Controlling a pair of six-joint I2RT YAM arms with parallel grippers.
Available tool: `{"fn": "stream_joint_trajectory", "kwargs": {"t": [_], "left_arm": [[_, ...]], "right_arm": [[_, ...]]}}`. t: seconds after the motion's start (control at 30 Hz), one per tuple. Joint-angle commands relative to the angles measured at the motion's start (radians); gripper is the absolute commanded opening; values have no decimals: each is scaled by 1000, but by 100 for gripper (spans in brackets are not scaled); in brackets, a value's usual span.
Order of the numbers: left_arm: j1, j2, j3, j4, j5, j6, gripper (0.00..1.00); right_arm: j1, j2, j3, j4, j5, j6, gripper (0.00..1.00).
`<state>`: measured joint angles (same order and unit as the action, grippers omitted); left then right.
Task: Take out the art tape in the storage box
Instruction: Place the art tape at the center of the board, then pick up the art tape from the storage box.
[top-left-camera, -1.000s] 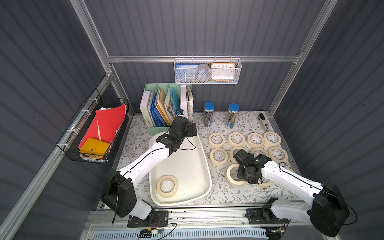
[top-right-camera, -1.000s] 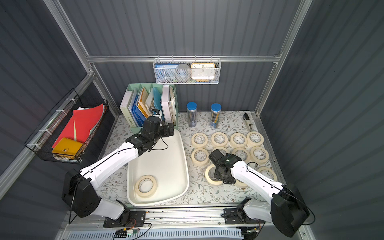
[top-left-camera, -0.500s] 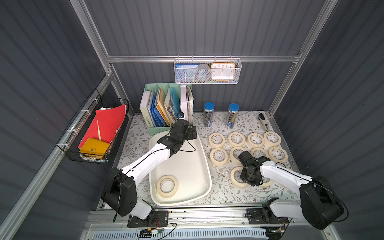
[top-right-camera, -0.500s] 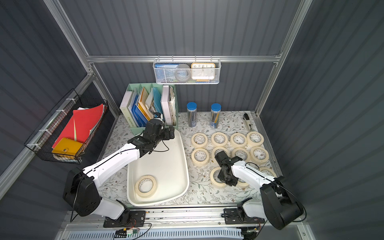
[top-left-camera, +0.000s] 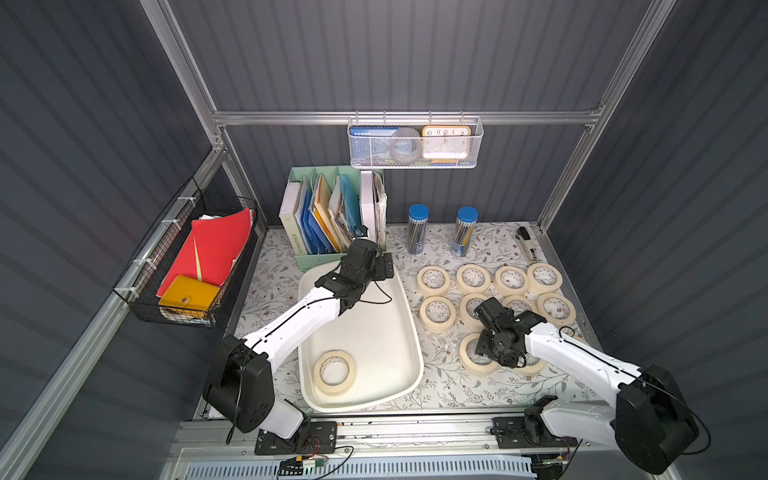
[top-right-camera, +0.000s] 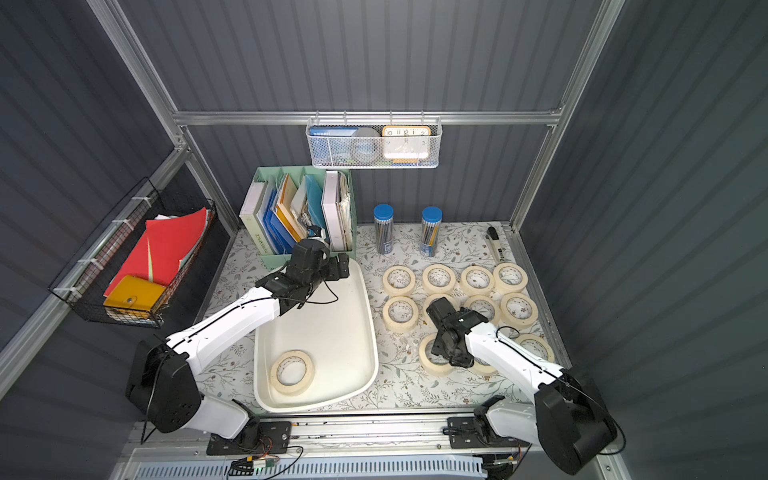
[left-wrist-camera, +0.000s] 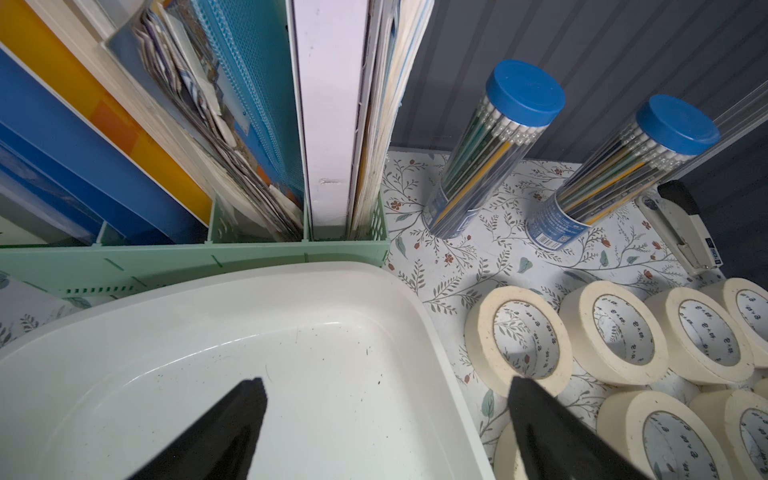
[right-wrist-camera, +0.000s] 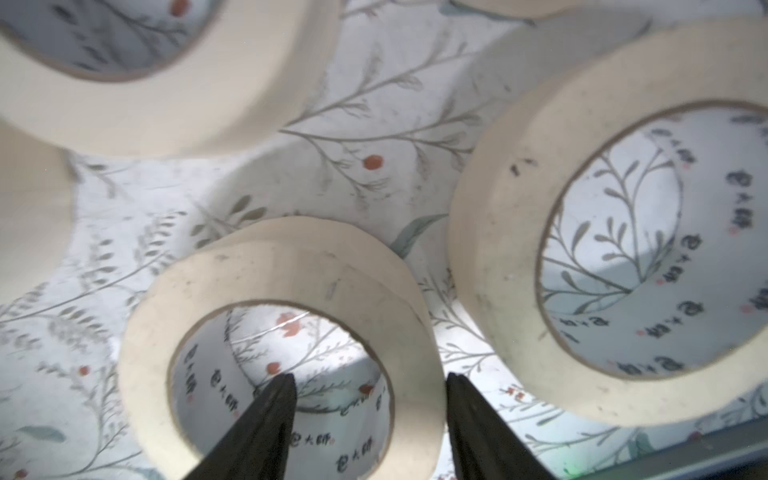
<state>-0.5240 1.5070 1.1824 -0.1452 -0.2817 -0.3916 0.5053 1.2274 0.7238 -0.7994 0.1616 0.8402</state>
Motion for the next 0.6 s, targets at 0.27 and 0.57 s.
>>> {"fn": "stream_joint_trajectory", "kwargs": {"t": [0.27, 0.57], "left_arm": [[1, -61, 56, -349, -15, -36, 97], [-130, -188, -60, -679, 77, -285, 93]], "right_arm": [[95, 77, 207, 2, 83, -75, 66], [69, 270, 439, 19, 103, -226, 68]]}}
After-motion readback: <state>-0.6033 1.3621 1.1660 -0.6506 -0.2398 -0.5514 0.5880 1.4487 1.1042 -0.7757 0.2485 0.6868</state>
